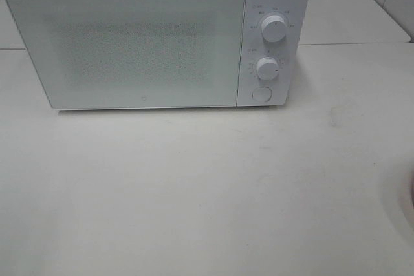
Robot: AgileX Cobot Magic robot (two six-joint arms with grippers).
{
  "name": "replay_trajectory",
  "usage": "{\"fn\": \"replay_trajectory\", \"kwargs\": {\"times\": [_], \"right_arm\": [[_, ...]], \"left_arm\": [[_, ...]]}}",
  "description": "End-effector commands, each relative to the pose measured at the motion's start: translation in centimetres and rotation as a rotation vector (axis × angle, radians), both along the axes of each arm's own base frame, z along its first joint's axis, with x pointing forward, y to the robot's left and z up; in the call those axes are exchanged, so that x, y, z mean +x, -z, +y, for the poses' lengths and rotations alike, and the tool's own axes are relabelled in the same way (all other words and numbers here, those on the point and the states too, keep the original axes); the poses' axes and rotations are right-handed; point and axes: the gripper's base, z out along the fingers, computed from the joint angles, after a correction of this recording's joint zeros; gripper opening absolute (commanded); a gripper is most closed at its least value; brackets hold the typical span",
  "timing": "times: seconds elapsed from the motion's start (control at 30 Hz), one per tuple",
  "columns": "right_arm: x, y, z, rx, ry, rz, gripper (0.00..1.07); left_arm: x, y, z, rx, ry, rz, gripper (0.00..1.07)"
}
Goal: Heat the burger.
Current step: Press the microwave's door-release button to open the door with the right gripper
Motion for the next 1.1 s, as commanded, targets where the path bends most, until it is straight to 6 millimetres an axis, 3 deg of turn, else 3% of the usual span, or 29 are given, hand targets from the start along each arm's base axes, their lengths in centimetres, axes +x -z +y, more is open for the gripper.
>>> {"fn": "replay_trajectory", "kwargs": {"times": [0.03,0.8,1.0,1.1], "right_arm": [[-0.3,0.0,-0.1,-0.005,0.003,-0.039,0.75],[-0.3,0.0,-0.1,-0.005,0.003,-0.039,0.75],[-0.1,-1.1,-0.2,0.026,0.033,-0.075,0.75],[0.9,-2.1,0.0,0.035,0.028,-0.096,0.75]], "left_arm": [[-0.3,0.0,0.0,-0.003,0.007,-0.033,0.86],[-0.3,0.0,0.0,-0.003,0.007,-0.033,0.86],[-0.3,0.0,0.0,-0.003,0.007,-0.033,0.86],[-0.3,0.0,0.0,-0.003,0.007,-0.033,0.86]]}}
